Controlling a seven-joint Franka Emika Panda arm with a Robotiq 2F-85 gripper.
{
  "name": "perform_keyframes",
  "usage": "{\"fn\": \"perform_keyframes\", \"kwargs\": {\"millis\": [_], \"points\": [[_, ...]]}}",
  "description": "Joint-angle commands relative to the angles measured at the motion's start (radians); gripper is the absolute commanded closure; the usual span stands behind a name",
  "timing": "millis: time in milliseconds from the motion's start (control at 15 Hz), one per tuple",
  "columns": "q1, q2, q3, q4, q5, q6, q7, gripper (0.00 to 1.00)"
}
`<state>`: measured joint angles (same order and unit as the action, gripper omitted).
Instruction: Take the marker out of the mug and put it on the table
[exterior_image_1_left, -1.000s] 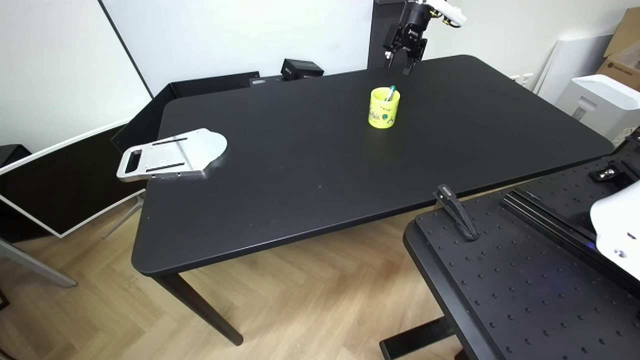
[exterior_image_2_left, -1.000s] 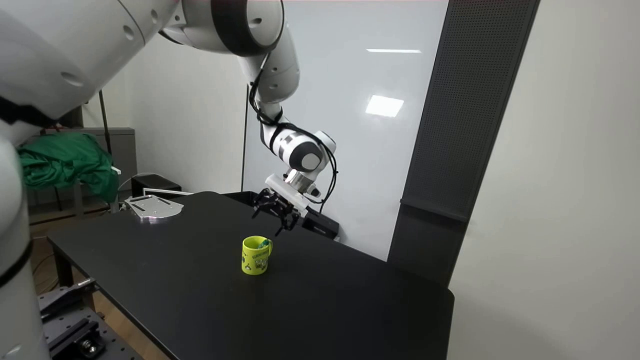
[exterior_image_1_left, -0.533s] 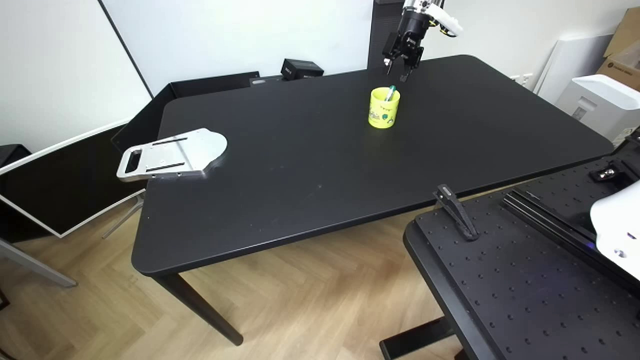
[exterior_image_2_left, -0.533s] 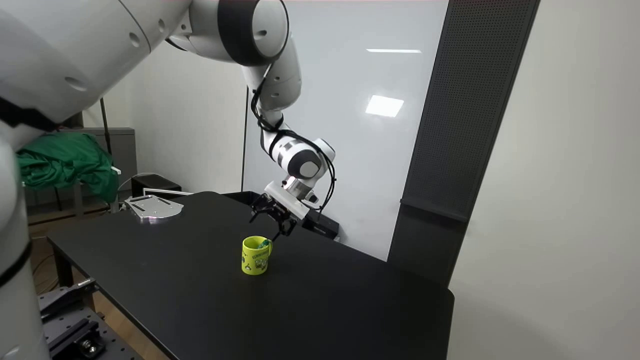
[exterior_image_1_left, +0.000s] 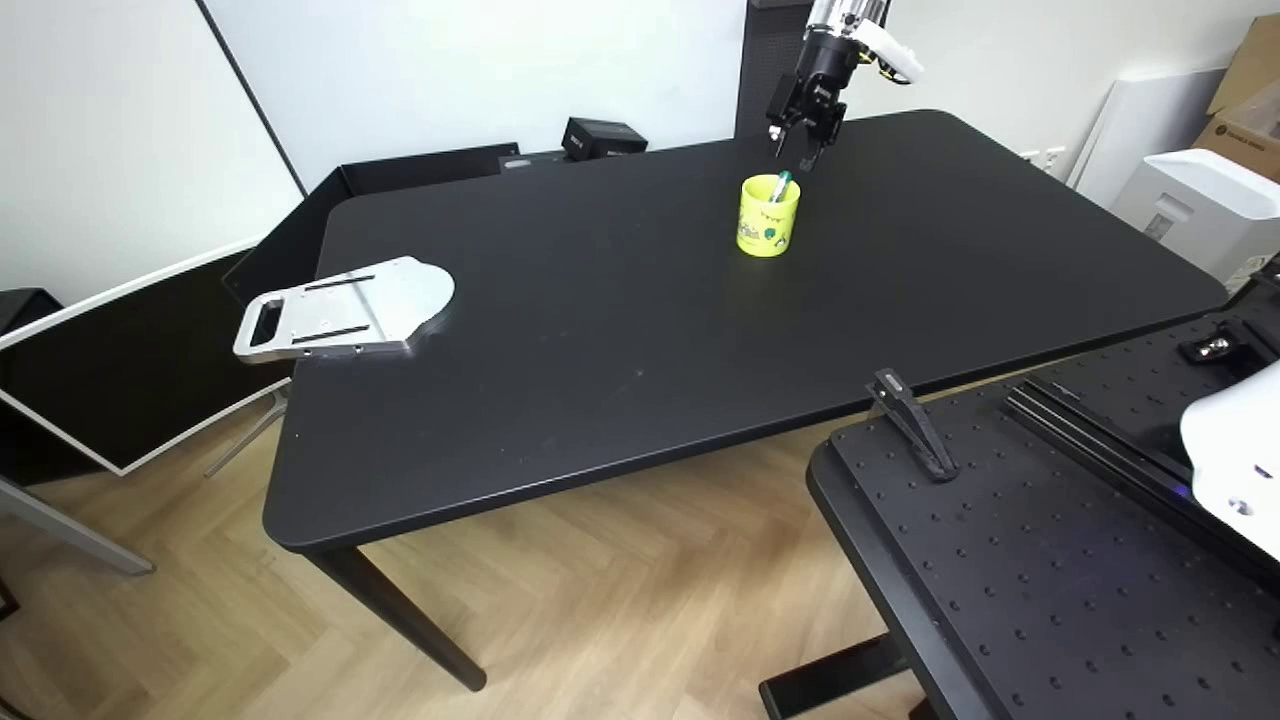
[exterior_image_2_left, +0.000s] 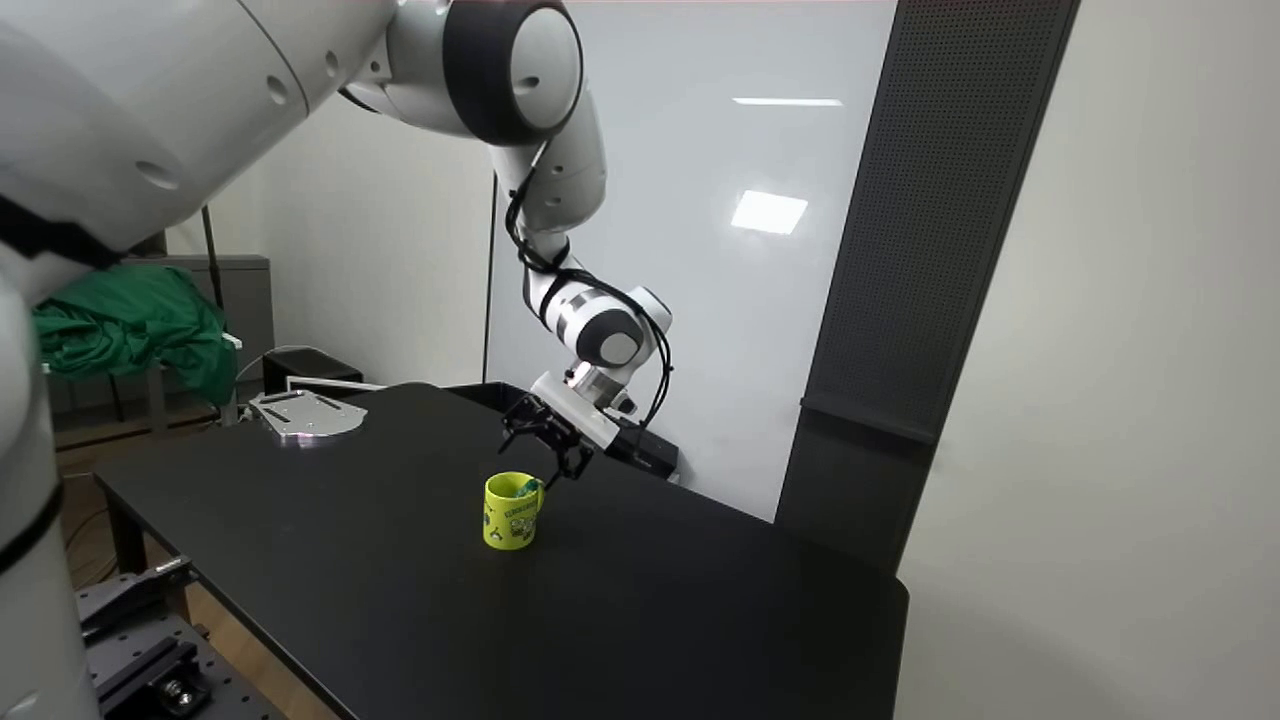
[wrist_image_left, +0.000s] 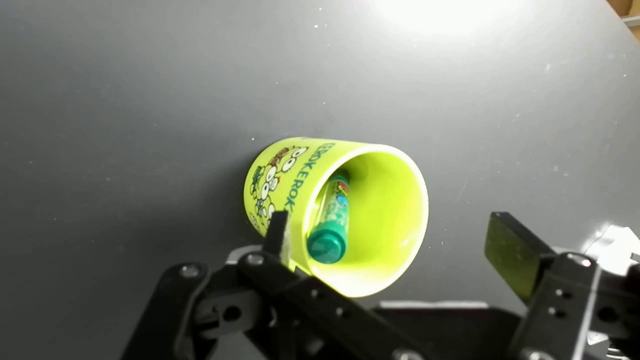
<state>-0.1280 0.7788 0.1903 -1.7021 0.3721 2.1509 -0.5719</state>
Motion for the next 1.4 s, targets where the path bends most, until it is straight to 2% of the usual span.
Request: {"fn": "perform_keyframes", "kwargs": {"millis": [0,200,267,400,1000,1067,1133,1333], "points": [[-0.018,0.033,0.018,0.040,0.006,0.018,-0.006,0.00],[-0.019,0.043,0.022,0.043,0.004,0.041,-0.009,0.00],[-0.018,0.047,0.023,0.044,0.004,0.049,-0.007,0.25],[-0.016,0.054,0.026,0.045,0.000,0.058,-0.006,0.33],[-0.006,0.045,0.026,0.043,-0.024,0.089,0.006,0.95],[-0.003,0.041,0.023,0.045,-0.028,0.090,0.013,0.99],[-0.002,0.039,0.021,0.049,-0.031,0.090,0.017,0.94],[-0.002,0.031,0.017,0.065,-0.035,0.075,0.039,0.94]]}}
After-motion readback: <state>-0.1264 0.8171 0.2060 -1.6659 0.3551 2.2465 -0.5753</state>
